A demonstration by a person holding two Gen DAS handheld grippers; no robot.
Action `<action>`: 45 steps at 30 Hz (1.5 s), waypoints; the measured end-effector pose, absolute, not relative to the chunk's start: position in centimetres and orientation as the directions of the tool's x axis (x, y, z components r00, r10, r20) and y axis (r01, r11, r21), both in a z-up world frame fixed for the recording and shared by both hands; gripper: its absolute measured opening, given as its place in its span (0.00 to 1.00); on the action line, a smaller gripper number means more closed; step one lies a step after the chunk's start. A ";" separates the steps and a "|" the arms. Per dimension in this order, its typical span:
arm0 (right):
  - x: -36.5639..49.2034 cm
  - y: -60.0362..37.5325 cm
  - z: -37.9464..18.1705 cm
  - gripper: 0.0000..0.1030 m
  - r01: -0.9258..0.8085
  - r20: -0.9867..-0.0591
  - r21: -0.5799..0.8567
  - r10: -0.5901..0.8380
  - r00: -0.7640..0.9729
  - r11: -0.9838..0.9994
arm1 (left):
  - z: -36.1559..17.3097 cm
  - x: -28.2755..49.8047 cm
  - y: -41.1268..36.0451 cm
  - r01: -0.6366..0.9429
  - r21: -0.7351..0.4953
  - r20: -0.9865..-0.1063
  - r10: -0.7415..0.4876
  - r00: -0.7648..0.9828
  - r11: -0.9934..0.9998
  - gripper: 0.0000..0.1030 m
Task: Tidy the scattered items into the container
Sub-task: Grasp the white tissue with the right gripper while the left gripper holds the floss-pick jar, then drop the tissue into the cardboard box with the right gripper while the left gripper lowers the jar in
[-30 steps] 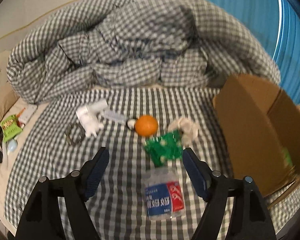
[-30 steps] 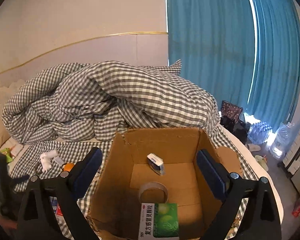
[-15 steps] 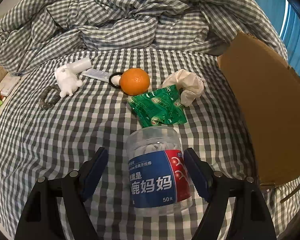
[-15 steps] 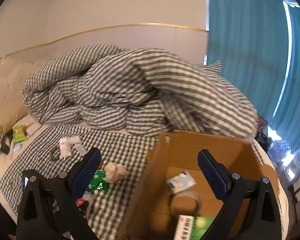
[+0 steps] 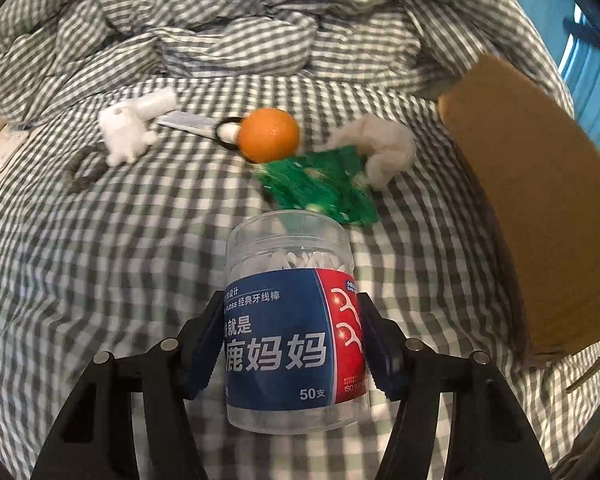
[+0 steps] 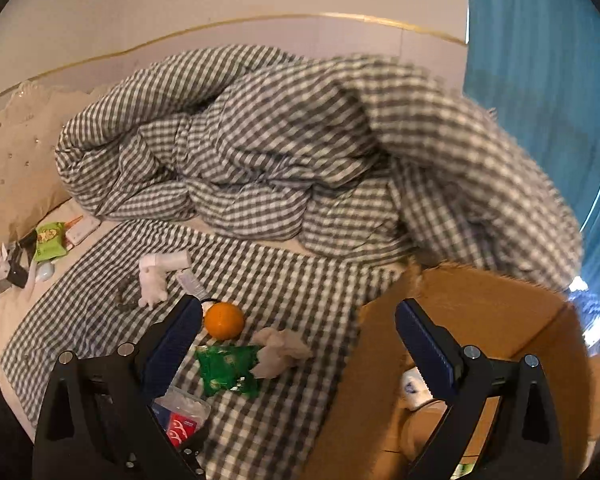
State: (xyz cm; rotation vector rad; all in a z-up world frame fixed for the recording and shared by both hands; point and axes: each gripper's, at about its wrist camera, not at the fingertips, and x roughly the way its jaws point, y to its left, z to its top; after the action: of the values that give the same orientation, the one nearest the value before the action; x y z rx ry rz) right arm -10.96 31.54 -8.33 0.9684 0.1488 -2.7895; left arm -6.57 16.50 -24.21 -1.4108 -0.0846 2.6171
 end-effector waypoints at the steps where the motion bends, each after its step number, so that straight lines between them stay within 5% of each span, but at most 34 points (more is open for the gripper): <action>1: -11.3 31.3 -8.7 0.95 0.213 -0.631 -0.023 -0.151 -0.761 -0.977 | -23.9 -6.5 15.8 -0.109 -0.131 -0.822 0.169 -0.544 -0.985 0.62; 16: -16.7 26.2 -17.5 0.90 0.208 -0.773 0.037 -0.160 -0.614 -0.977 | -18.5 -7.1 5.9 0.032 -0.097 -0.756 0.052 -0.653 -0.995 0.62; 18: -17.0 26.3 -18.7 0.83 0.187 -0.786 0.025 -0.135 -0.603 -0.982 | -18.2 -7.3 4.9 0.042 -0.092 -0.751 0.042 -0.659 -0.995 0.62; 22: -18.2 27.6 -21.3 0.51 0.139 -0.822 0.072 -0.137 -0.552 -0.988 | -17.8 -7.8 3.2 0.064 -0.078 -0.743 0.015 -0.669 -0.995 0.62; 25: -18.9 27.8 -22.6 0.46 0.122 -0.838 0.062 -0.118 -0.532 -0.991 | -17.6 -8.1 2.2 0.081 -0.069 -0.739 -0.003 -0.674 -0.994 0.62; 29: -19.4 27.9 -23.8 0.16 0.114 -0.855 0.068 -0.117 -0.505 -0.991 | -17.3 -8.5 1.2 0.107 -0.033 -0.727 -0.050 -0.685 -0.994 0.62; 31: -19.4 27.9 -24.1 0.08 0.127 -0.857 0.092 -0.144 -0.496 -0.988 | -17.2 -8.8 0.4 0.122 -0.038 -0.731 -0.055 -0.680 -0.992 0.62; 45: -13.3 27.2 -14.1 0.06 0.175 -0.712 0.129 -0.214 -0.669 -0.976 | -10.2 -7.0 0.9 0.096 -0.029 -0.639 -0.055 -0.767 -0.995 0.62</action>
State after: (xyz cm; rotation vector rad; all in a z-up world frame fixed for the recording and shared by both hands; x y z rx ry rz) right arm -13.27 27.19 -14.12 1.1558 -0.0732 -2.6893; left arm -6.97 0.87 -10.24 -1.0931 -0.0959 3.0294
